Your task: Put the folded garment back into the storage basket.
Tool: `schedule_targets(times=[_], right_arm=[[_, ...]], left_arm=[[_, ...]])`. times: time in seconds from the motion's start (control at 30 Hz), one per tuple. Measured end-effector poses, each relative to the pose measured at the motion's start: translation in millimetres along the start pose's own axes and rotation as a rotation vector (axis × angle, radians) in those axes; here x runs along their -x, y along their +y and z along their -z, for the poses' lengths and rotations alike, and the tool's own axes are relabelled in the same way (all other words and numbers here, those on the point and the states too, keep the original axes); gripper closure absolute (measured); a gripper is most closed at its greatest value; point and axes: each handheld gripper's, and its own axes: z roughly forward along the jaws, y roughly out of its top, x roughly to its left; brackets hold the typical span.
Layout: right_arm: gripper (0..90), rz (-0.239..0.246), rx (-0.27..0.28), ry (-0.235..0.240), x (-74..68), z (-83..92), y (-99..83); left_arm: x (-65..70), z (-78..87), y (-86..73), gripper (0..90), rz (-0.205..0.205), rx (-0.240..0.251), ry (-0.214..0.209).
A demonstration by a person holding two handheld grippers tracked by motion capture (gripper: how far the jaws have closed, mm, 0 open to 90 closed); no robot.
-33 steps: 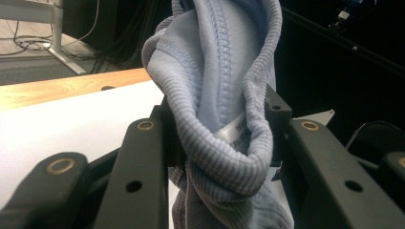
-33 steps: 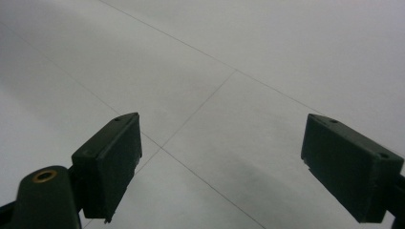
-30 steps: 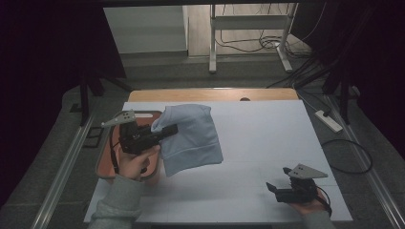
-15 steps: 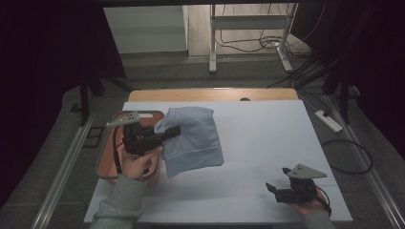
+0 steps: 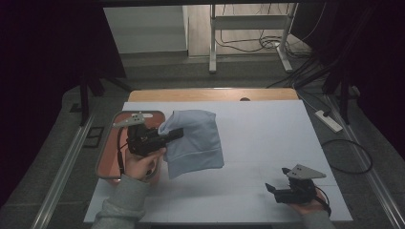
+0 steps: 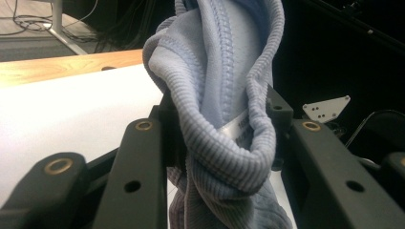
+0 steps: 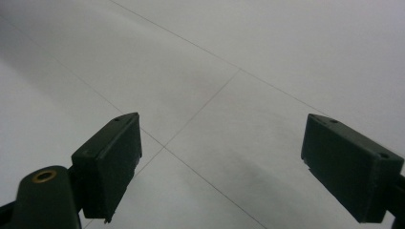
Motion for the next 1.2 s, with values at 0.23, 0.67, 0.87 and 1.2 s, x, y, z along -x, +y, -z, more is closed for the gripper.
schedule_targets(times=[0.23, 0.67, 0.87, 1.2], right_arm=[[14.3, 0.000, 0.000, 0.000, -0.3, -0.3, -0.1], [14.5, -0.008, 0.006, 0.004, -0.8, 0.5, 1.0], [14.3, -0.009, 0.007, 0.000, -0.4, 1.0, 1.1], [14.3, -0.009, 0.007, -0.003, -0.2, 1.0, 1.1]], left_arm=[[-0.6, -0.1, -0.8, 62.0, 0.004, 0.001, 0.001], [-0.2, -0.7, -4.1, 61.9, 0.009, 0.007, -0.005], [-0.6, 2.8, -4.9, 61.9, 0.004, 0.012, 0.008], [-4.2, 18.8, -4.0, 62.1, 0.014, 0.039, 0.029]])
